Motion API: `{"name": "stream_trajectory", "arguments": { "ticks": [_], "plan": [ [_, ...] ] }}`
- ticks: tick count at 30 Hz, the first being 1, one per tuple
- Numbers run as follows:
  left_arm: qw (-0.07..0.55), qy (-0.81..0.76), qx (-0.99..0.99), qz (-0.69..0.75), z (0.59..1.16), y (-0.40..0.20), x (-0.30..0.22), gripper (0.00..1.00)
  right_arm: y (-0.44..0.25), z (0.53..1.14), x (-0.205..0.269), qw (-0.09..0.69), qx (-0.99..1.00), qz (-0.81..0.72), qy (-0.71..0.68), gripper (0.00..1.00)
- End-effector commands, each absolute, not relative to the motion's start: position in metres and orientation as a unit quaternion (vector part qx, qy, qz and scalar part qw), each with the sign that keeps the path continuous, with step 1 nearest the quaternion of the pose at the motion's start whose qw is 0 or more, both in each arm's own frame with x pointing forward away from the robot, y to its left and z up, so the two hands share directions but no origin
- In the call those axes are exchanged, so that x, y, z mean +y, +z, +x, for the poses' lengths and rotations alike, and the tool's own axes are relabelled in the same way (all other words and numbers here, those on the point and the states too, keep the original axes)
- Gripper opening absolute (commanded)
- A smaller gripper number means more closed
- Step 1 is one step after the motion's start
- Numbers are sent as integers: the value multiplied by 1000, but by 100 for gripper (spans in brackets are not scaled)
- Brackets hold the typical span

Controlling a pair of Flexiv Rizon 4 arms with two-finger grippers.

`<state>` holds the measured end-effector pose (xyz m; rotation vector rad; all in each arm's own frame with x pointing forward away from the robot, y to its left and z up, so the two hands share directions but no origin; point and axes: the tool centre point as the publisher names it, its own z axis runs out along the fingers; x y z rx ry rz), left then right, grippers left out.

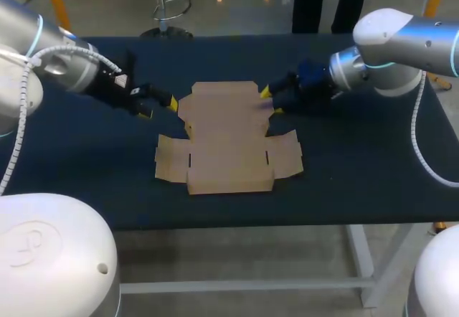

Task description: Assemble the packaging by folding the flat box into shape, placing the metal phone stand inside, and closing the box properly

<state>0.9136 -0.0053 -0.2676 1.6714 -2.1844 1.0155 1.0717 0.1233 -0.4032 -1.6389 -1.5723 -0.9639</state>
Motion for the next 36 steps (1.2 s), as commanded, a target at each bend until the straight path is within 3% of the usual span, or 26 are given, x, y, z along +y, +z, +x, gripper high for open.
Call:
{"name": "stream_trajectory", "arguments": {
  "ticks": [1,4,21,36],
  "plan": [
    [104,344,-740,568,910,-267,-2,100,-411,1079,128,343,-604,-614,-375,60],
    [104,343,-739,570,909,-266,-1,100,-412,1078,133,347,-605,-607,-381,51],
    [127,330,-752,557,909,-270,-5,100,-396,1069,134,342,-603,-560,-455,30],
    [133,328,-753,555,905,-270,-7,100,-393,1073,154,357,-616,-542,-446,36]
  ]
}}
